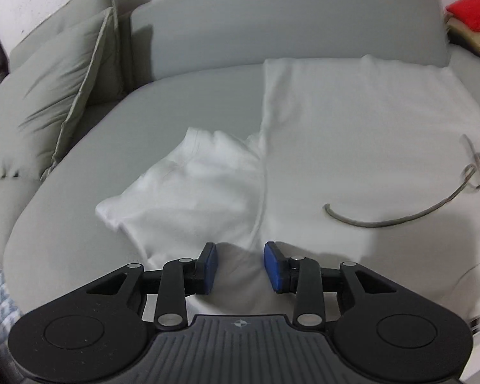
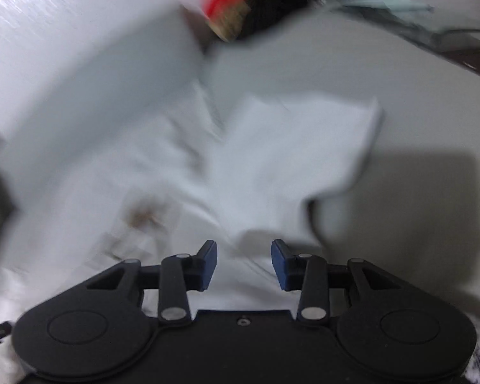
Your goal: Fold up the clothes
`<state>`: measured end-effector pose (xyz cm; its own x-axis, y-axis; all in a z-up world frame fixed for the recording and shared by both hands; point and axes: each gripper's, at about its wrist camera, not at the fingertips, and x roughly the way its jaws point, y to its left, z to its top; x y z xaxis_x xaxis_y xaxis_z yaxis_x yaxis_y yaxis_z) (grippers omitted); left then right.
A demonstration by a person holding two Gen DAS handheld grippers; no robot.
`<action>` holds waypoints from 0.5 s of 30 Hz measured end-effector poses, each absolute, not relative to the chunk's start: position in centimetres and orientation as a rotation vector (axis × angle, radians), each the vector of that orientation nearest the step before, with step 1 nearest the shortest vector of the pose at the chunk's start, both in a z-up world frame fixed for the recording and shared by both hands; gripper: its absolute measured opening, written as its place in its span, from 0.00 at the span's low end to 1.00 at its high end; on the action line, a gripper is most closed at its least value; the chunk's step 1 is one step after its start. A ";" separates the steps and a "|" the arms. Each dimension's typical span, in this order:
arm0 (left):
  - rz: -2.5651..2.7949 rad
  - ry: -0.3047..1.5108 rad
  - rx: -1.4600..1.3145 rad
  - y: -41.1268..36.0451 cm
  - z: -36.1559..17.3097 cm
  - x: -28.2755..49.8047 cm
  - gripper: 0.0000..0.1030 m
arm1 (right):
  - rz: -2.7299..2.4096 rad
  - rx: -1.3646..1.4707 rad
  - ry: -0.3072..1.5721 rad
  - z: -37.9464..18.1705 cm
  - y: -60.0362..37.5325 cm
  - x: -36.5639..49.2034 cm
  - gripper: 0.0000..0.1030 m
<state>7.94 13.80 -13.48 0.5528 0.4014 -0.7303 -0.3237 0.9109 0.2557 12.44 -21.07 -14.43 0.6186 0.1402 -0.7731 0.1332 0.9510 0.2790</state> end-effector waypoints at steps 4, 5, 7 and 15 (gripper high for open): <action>0.427 0.935 0.077 15.4 -11.7 6.0 0.33 | -0.022 0.250 0.976 -13.4 -21.5 11.6 0.12; 0.416 0.937 0.029 16.3 -11.3 5.6 0.32 | -0.019 0.241 0.982 -12.9 -21.7 11.3 0.12; 0.377 0.891 -0.033 16.6 -9.6 5.2 0.30 | 0.022 0.336 0.958 -11.4 -22.5 11.2 0.18; 0.151 0.690 -0.001 12.5 -5.1 10.5 0.33 | 0.288 0.522 0.874 -7.7 -20.6 17.5 0.40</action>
